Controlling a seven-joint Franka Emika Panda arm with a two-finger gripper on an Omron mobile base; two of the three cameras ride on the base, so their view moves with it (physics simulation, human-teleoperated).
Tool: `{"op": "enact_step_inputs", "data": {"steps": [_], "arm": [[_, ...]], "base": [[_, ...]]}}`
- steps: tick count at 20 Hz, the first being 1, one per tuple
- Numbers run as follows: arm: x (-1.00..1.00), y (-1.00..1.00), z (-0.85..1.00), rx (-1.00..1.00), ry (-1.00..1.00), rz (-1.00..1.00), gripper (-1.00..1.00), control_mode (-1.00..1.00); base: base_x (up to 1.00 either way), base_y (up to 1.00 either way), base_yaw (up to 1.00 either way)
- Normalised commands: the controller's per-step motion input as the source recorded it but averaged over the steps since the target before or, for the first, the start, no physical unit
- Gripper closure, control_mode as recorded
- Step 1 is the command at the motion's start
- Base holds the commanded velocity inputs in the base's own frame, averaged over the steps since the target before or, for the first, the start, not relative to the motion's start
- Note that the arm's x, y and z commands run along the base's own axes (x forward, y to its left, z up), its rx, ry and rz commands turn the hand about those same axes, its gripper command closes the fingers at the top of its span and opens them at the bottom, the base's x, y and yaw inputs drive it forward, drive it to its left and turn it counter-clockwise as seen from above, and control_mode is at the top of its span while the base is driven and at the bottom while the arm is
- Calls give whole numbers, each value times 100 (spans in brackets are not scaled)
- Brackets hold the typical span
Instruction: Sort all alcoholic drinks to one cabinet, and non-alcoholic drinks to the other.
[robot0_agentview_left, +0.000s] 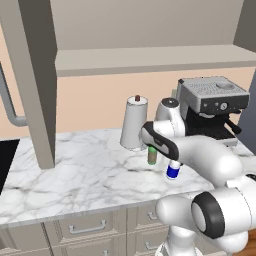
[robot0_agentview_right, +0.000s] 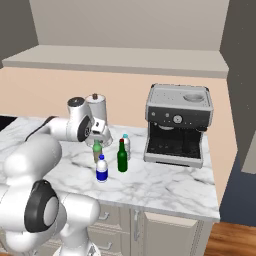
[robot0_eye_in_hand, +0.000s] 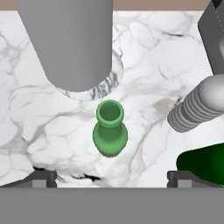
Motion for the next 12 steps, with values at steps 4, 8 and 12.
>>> {"op": "enact_step_inputs", "data": {"steps": [4, 8, 12], "arm": [[4, 0, -11, 0, -2, 0, -100, -100], [1, 1, -13, 0, -5, 0, -100, -100], [0, 0, -13, 0, -8, 0, -100, -100]], "base": [[0, 0, 0], [0, 0, 0], [0, 0, 0]]}}
